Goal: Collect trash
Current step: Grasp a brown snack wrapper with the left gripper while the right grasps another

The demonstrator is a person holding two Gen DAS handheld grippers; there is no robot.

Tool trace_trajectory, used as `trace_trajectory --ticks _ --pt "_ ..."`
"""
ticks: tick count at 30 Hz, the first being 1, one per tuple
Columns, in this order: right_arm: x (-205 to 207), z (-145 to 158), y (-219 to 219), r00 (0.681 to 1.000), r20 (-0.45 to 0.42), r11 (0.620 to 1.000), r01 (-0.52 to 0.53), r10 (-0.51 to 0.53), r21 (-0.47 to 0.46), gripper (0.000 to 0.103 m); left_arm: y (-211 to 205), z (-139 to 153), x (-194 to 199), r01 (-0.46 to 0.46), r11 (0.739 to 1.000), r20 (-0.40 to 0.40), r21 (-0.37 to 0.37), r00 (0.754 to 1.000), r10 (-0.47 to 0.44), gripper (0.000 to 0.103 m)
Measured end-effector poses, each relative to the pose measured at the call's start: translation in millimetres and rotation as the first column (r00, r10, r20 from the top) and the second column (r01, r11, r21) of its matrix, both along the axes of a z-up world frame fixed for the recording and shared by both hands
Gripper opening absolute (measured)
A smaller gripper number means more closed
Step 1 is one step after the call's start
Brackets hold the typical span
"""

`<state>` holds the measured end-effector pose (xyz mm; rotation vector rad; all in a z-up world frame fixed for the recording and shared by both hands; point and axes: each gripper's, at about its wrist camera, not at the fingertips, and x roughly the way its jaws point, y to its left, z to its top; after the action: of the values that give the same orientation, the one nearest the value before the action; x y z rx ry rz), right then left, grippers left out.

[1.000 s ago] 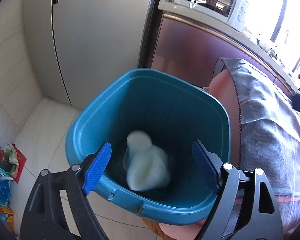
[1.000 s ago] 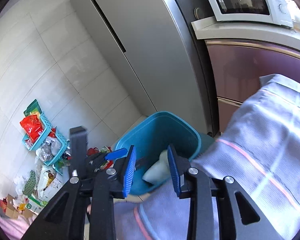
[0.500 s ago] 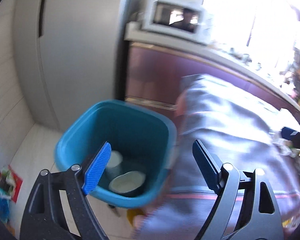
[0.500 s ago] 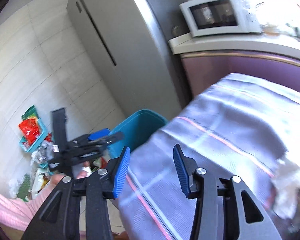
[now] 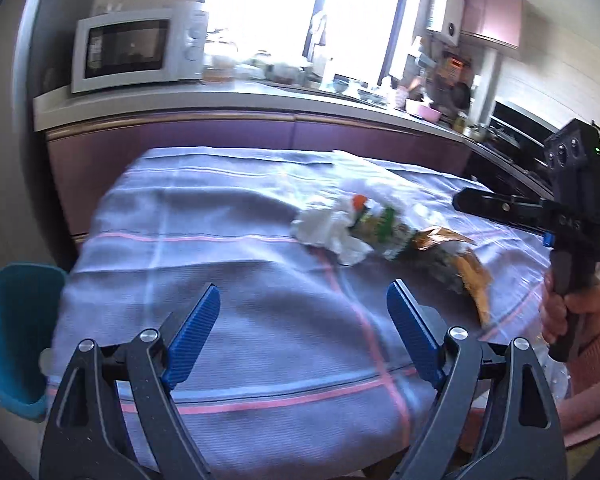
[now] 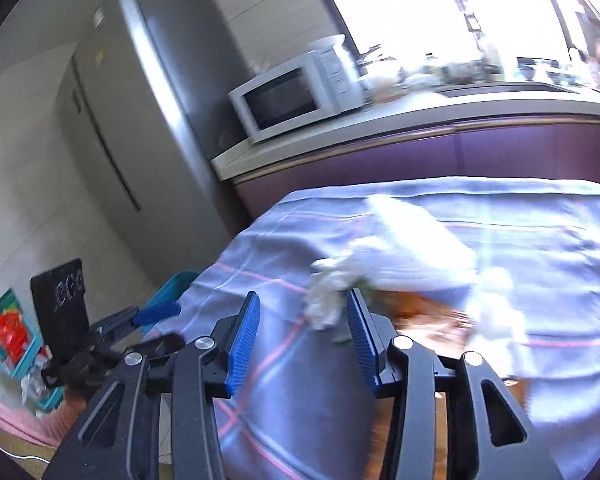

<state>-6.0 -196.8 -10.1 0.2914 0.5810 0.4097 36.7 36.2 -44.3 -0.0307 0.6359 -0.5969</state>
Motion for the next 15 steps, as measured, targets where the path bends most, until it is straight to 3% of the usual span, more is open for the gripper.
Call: trace_trajectory --ticks 3,8,15 --pt "-5.3 -5.9 -33.6 0.996 -0.009 0.996 0.093 -0.093 0.014 0.043 -41.1 -2.8 -7.6 0.119 0.992 -0.039 -0.036 0.992 -0.12 0.084" --pt "-11.1 -17.8 -72.2 0.987 -0.025 0.986 0.159 -0.158 0.059 0.043 -102.9 -16.9 -15.4 0.292 0.954 -0.13 -0.074 0.945 -0.299 0.084" --pt "-11.1 -27.3 -81.8 0.99 -0.028 0.987 0.141 -0.139 0.075 0.043 -169.4 -41.4 -19.9 0.397 0.913 -0.255 -0.089 0.877 -0.406 0.077"
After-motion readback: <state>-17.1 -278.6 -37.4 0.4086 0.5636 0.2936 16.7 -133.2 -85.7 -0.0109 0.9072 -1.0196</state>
